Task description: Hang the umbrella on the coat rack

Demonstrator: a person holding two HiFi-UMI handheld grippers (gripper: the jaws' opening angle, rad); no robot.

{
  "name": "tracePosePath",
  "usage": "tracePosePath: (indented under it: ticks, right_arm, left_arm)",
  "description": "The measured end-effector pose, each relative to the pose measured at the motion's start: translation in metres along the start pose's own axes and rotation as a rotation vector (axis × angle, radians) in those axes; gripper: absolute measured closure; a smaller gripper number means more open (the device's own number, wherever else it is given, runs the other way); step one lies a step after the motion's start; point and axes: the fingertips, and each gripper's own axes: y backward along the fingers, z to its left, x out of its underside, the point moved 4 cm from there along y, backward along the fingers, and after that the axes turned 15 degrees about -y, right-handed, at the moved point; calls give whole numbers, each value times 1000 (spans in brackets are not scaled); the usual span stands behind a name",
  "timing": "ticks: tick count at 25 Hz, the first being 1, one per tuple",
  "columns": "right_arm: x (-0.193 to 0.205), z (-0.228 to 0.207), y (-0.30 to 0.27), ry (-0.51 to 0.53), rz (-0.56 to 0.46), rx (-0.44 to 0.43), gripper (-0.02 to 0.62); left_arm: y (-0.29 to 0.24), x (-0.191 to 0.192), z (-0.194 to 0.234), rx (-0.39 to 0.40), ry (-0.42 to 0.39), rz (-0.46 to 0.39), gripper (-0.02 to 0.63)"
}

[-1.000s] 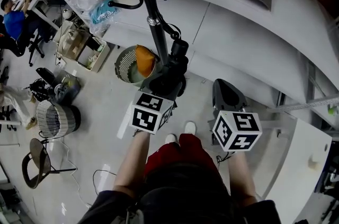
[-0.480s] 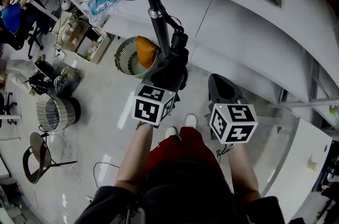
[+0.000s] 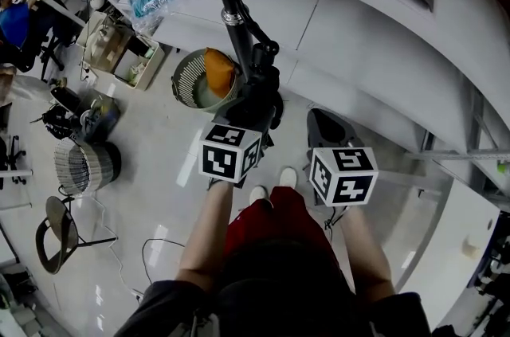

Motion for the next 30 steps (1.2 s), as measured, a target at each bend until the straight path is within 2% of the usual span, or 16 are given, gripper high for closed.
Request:
tracePosePath:
  ticks: [4, 9, 14, 30]
  right_arm:
    - [7, 1, -17, 3, 45, -15, 577]
    - [13, 2, -39, -5, 81, -27, 577]
    - [18, 6, -57, 3, 114, -35, 577]
    - [27, 3, -94, 50, 165, -16, 577]
  left_arm:
    - [-6, 1, 7, -13, 13, -1, 405]
    - [-12, 4, 12, -46, -24, 18, 403]
    - [-17, 6, 17, -64, -21, 17, 403]
    - [-41, 9, 31, -101, -54, 25, 402]
